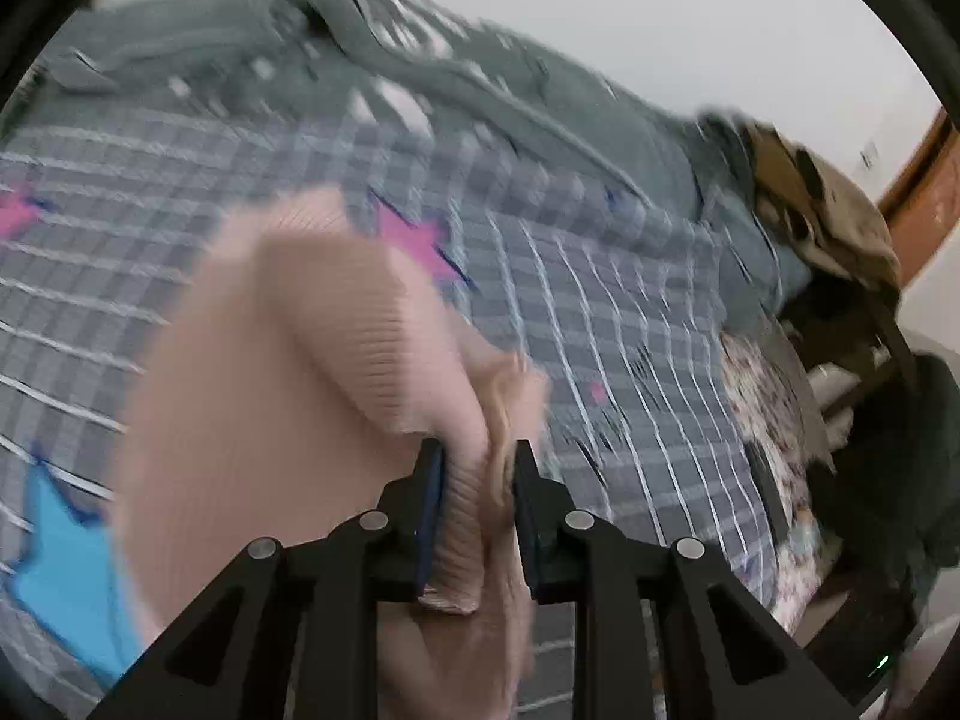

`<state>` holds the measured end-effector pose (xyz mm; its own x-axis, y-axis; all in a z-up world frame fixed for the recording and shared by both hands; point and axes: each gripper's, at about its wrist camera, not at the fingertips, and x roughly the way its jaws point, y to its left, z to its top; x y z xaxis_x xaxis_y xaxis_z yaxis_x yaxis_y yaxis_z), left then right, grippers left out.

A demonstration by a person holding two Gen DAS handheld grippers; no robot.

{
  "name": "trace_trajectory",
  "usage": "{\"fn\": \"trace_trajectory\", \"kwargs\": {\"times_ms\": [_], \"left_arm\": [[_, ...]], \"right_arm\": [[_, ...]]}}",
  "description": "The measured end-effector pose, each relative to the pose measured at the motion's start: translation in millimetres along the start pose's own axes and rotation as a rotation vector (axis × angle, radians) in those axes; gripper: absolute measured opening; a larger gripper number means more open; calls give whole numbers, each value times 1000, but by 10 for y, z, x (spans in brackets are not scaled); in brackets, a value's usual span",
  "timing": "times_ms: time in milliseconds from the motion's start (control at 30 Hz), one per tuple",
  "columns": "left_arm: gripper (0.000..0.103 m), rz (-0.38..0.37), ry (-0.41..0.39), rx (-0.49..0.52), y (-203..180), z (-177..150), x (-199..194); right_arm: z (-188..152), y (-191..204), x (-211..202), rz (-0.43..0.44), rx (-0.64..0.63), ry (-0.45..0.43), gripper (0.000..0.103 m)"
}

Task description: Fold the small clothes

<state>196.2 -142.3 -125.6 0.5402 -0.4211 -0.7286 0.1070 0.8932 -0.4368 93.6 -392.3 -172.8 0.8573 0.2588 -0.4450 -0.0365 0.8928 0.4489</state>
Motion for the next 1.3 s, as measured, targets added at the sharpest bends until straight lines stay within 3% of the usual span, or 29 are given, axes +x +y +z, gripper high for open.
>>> {"fn": "trace_trajectory", "kwargs": {"times_ms": [67,200,233,300,367,400,567,767,933,967,1033,1067,1200,1300], "left_arm": [[22,-63,33,-7,-15,-47,83],[29,-68,-3,24,35,-33,-69],[36,-65,-16,26,84,-27,-128],[40,-65,-59,29,225,-23,-291],[60,-60,-111,29,398,-30,-475],[62,-55,-138,23,474,-8,-520],[62,19,-208,9,960,-11,-749],[62,94,-234,-10,1511,-79,-874],[62,106,-245,-17,1812,-173,-943],[62,101,-245,-20,1851,-195,-955],[62,82,-248,-24,1930,-232,-1006],[62,75,-251,-25,1955,-246,-1032],[62,54,-261,-8,2004,-301,-1146],[62,42,-279,20,1985,-329,-1187]], "right_arm": [[-3,-3,-27,6,-9,5,41],[-33,33,-40,49,-24,27,41],[-40,62,-39,60,-29,32,41],[-48,130,-29,79,-41,38,42],[-56,237,6,107,-52,48,43],[-56,285,21,121,-58,52,43],[-107,702,61,225,-120,48,46],[-187,1134,107,321,-176,27,48],[-296,1358,385,230,-211,79,48],[-335,1367,477,191,-210,103,47],[-393,1356,549,148,-210,105,30],[-416,1350,552,134,-218,100,8],[-388,1243,213,165,-220,-3,5],[-400,1073,71,173,-190,-12,5]]}}
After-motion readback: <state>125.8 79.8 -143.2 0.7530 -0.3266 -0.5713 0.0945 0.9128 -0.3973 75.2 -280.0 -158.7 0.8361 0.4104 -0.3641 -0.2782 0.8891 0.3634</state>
